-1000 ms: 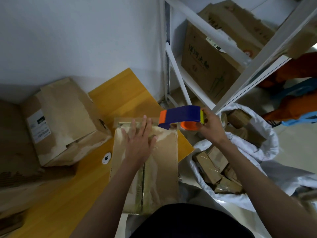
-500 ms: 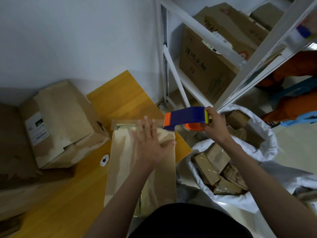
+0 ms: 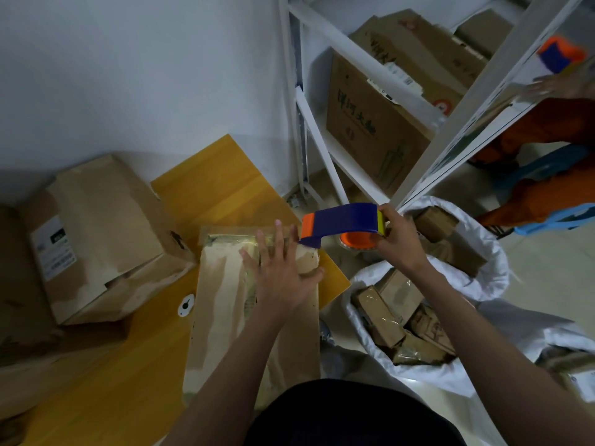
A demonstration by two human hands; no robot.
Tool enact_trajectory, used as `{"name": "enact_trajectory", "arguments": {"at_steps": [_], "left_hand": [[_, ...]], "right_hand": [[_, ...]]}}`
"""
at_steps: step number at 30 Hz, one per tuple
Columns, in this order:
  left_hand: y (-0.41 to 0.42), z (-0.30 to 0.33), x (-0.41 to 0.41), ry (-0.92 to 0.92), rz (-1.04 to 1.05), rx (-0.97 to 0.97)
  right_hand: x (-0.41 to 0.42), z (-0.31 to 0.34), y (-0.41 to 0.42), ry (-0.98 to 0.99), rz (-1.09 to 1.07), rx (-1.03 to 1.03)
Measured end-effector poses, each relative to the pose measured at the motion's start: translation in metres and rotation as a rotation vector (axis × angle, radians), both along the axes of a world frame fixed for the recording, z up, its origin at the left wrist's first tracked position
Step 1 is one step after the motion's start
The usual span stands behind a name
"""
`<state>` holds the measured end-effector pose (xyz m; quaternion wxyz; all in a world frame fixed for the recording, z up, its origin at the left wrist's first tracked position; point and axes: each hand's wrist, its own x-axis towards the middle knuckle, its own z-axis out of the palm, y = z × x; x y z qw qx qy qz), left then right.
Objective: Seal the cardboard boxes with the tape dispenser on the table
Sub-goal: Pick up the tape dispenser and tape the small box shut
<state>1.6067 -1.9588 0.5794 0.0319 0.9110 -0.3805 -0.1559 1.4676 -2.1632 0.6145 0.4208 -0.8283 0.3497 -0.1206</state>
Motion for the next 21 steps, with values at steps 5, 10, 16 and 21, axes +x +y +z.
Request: {"name": "enact_trajectory", "arguments": {"at_steps": [5, 10, 16, 21], "left_hand": [[0.002, -0.001, 0.001, -0.010, -0.012, 0.027], [0.001, 0.001, 0.001, -0.010, -0.019, 0.045], [0.001, 0.003, 0.001, -0.014, -0.034, 0.043], [0.000, 0.004, -0.001, -0.038, -0.045, 0.050]], "right_hand": [[-0.009, 0.002, -0.001, 0.011, -0.034, 0.013], [-0.015, 0.002, 0.000, -0.011, -0.061, -0.021], [-0.016, -0.001, 0.007, 0.004, -0.130, -0.062], [-0.015, -0.002, 0.011, 0.032, -0.182, -0.071]]}}
